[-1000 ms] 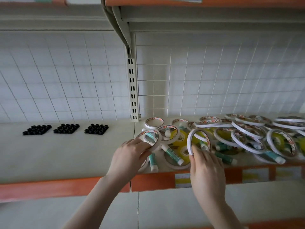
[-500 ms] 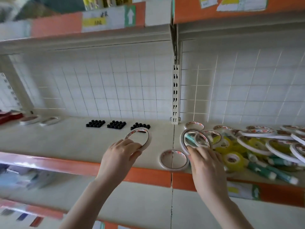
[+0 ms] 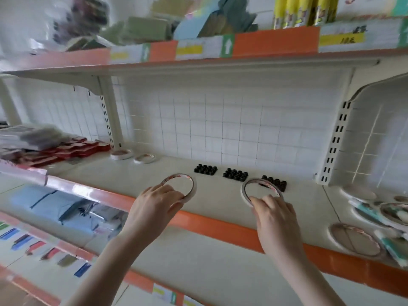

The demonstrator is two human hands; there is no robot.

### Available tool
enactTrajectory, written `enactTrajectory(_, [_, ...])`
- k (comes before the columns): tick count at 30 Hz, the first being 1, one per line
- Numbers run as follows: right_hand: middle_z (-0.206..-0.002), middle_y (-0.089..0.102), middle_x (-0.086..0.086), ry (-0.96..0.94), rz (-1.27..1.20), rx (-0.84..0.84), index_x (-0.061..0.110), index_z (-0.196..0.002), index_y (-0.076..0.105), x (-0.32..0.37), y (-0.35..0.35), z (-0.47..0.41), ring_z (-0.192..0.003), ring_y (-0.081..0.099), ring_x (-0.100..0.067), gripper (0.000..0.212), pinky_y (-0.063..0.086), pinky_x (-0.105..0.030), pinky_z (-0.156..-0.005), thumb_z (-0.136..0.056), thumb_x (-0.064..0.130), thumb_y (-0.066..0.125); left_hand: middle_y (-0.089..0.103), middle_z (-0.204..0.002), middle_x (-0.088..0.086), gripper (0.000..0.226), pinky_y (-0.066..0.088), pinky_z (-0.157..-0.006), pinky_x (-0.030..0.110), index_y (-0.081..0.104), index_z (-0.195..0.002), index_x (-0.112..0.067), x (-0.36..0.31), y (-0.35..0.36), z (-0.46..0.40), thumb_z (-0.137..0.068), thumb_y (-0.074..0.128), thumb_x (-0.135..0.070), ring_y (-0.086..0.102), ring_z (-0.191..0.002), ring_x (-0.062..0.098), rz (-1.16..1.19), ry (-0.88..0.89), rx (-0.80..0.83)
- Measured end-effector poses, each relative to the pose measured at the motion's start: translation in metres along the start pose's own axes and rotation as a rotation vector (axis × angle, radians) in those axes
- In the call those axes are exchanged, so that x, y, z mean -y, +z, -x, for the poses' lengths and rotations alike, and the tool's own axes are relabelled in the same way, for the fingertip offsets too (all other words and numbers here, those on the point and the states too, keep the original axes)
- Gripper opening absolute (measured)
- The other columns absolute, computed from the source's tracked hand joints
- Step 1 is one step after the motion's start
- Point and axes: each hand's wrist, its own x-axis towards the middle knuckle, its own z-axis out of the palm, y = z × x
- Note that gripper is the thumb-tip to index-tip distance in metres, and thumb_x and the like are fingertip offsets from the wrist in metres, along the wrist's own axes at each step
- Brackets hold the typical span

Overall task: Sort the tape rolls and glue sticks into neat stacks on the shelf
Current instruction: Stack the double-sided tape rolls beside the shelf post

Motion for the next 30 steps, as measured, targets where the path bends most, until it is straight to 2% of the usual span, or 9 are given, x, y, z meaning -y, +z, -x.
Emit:
enactTrajectory(3, [-0.067, 0.059, -0.002, 0.0, -0.033, 0.01, 0.012, -0.082, 0.072, 0.049, 0.023, -0.014, -0.063, 0.06, -0.028, 0.03, 0.048, -0.035, -0.059, -0.058, -0.002, 0.082, 0.062, -0.068, -0.006, 0.008, 0.049, -0.054, 0.033, 0.07, -0.076, -0.02, 0.053, -0.013, 0.012, -0.07, 0.075, -0.019, 0.061, -0.06, 0.022, -0.008, -0.025, 0.004])
enactTrajectory(9, [-0.062, 0.057, -0.001, -0.037, -0.079, 0.088, 0.014, -0.069, 0.068, 0.124, 0.061, -0.042, -0.058, 0.059, -0.028, 0.026, 0.047, -0.034, -0.056, -0.055, -0.002, 0.084, 0.061, -0.067, -0.007, 0.01, 0.049, -0.052, 0.034, 0.071, -0.077, -0.023, 0.135, -0.035, 0.028, -0.071, 0.065, -0.028, 0.061, -0.06, 0.02, -0.043, -0.063, 0.032])
enactTrajectory(12, [-0.062, 0.058, 0.0, -0.057, -0.107, 0.105, 0.015, -0.07, 0.068, 0.151, 0.081, -0.058, -0.059, 0.059, -0.027, 0.026, 0.047, -0.033, -0.058, -0.056, -0.002, 0.084, 0.061, -0.067, -0.006, 0.007, 0.05, -0.055, 0.035, 0.071, -0.078, -0.022, 0.171, -0.038, 0.033, -0.072, 0.075, -0.022, 0.061, -0.062, 0.02, -0.049, -0.098, 0.054])
enactTrajectory(15, [-0.063, 0.058, 0.001, -0.07, -0.124, 0.142, 0.016, -0.069, 0.068, 0.176, 0.105, -0.076, -0.061, 0.059, -0.026, 0.028, 0.044, -0.031, -0.058, -0.055, -0.003, 0.083, 0.062, -0.067, -0.005, 0.017, 0.051, -0.056, 0.034, 0.071, -0.076, -0.021, 0.205, -0.036, 0.035, -0.066, 0.083, -0.016, 0.061, -0.061, 0.02, -0.063, -0.144, 0.075])
enactTrajectory(22, [-0.057, 0.057, -0.002, -0.1, -0.209, 0.226, 0.014, -0.061, 0.064, 0.223, 0.167, -0.13, -0.052, 0.056, -0.028, 0.028, 0.044, -0.029, -0.052, -0.052, -0.001, 0.086, 0.064, -0.07, -0.004, 0.016, 0.052, -0.056, 0.034, 0.071, -0.076, -0.017, 0.284, -0.018, 0.012, -0.066, 0.083, -0.014, 0.062, -0.063, 0.021, -0.063, -0.138, 0.084])
enactTrajectory(25, [-0.056, 0.058, -0.001, -0.06, -0.194, 0.273, 0.016, -0.059, 0.064, 0.236, 0.197, -0.155, -0.051, 0.056, -0.026, 0.028, 0.04, -0.027, -0.049, -0.052, 0.002, 0.087, 0.064, -0.072, -0.005, 0.015, 0.047, -0.054, 0.031, 0.071, -0.076, -0.02, 0.319, -0.001, -0.012, -0.067, 0.082, -0.016, 0.062, -0.065, 0.021, -0.065, -0.141, 0.076])
enactTrajectory(27, [-0.06, 0.06, -0.002, -0.027, -0.19, 0.291, 0.014, -0.062, 0.064, 0.245, 0.212, -0.172, -0.057, 0.057, -0.027, 0.021, 0.032, -0.026, -0.054, -0.062, 0.005, 0.083, 0.064, -0.07, -0.003, 0.014, 0.045, -0.053, 0.03, 0.07, -0.074, -0.019, 0.339, 0.01, -0.03, -0.066, 0.081, -0.017, 0.062, -0.064, 0.023, -0.068, -0.132, 0.091])
enactTrajectory(29, [-0.077, 0.063, -0.005, -0.046, -0.167, 0.311, 0.012, -0.075, 0.066, 0.251, 0.227, -0.192, -0.076, 0.058, -0.029, 0.007, 0.026, -0.028, -0.062, -0.082, 0.011, 0.067, 0.063, -0.068, -0.001, 0.014, 0.043, -0.053, 0.029, 0.069, -0.071, -0.018, 0.358, 0.02, -0.045, -0.065, 0.082, -0.016, 0.062, -0.063, 0.025, -0.075, -0.12, 0.096])
enactTrajectory(30, [-0.083, 0.064, -0.007, -0.049, -0.19, 0.347, 0.011, -0.082, 0.067, 0.254, 0.235, -0.201, -0.083, 0.057, -0.03, 0.008, 0.025, -0.028, -0.065, -0.088, 0.013, 0.061, 0.063, -0.068, 0.0, 0.015, 0.042, -0.054, 0.029, 0.068, -0.071, -0.017, 0.367, 0.025, -0.053, -0.065, 0.082, -0.015, 0.062, -0.064, 0.027, -0.068, -0.119, 0.097])
